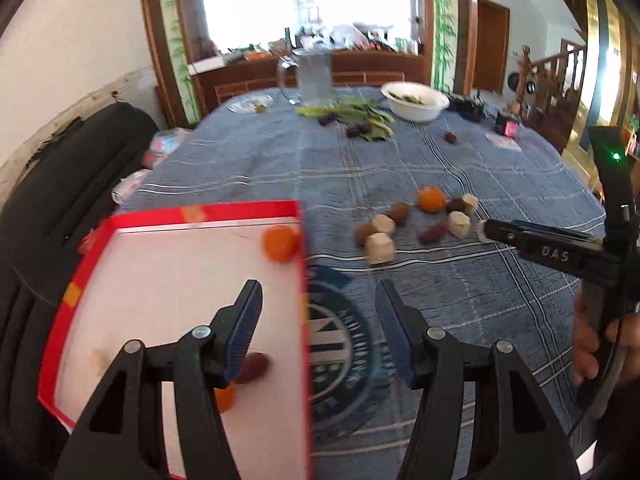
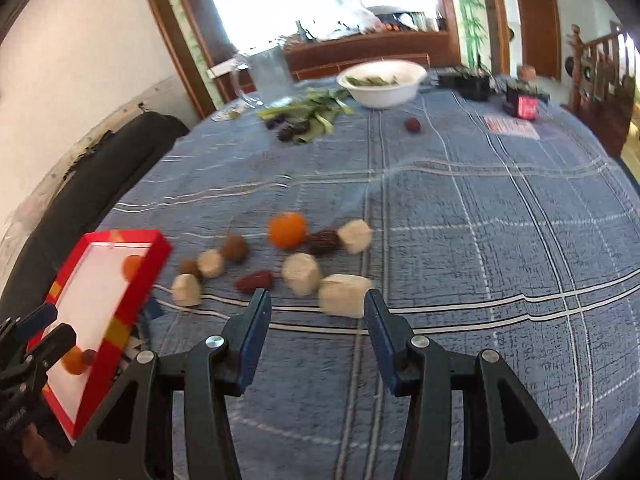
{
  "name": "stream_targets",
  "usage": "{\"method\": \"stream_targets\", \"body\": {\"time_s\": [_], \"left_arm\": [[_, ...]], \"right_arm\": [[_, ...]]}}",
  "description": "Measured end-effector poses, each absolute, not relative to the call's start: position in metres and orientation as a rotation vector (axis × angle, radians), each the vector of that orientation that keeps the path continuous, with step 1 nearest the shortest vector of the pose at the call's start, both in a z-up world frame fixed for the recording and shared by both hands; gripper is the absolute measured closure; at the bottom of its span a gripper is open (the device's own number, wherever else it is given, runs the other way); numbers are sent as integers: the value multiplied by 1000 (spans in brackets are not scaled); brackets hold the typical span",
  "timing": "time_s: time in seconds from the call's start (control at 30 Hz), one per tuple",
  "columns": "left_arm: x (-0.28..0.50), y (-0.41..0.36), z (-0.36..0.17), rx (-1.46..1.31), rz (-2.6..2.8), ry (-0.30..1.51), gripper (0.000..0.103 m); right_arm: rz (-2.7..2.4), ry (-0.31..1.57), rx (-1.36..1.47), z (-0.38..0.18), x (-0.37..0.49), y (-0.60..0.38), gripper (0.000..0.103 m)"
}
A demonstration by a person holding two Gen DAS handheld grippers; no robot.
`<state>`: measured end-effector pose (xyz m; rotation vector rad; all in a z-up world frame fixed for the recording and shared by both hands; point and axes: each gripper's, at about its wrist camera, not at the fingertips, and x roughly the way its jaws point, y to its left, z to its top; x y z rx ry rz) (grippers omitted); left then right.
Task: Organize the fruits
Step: 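Grasp a beige cube with the left gripper while the right grasps another beige cube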
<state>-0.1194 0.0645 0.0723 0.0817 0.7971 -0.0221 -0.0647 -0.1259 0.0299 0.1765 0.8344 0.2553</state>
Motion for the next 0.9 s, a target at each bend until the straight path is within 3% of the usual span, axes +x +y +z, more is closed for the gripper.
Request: {"method": "stream_targets", "body": {"time_s": [0.23,0.37,0.63,0.8,0.9], "left_arm": [[-97,39,58,79,-59,859,43],[-81,32,47,82,-53,897,43],[-53,28,34,35,-30,945,43],[-42,30,27,15,-17,965,65],[-38,28,21,6,-28,986,73]], "right_arm": [[200,883,141,16,-52,-121,55],[176,869,115,16,-52,-122,74],[208,780,282,34,-66,-145,74],[209,785,315,36,-68,-152,74],[209,791,319,34,-65,-152,74]]}}
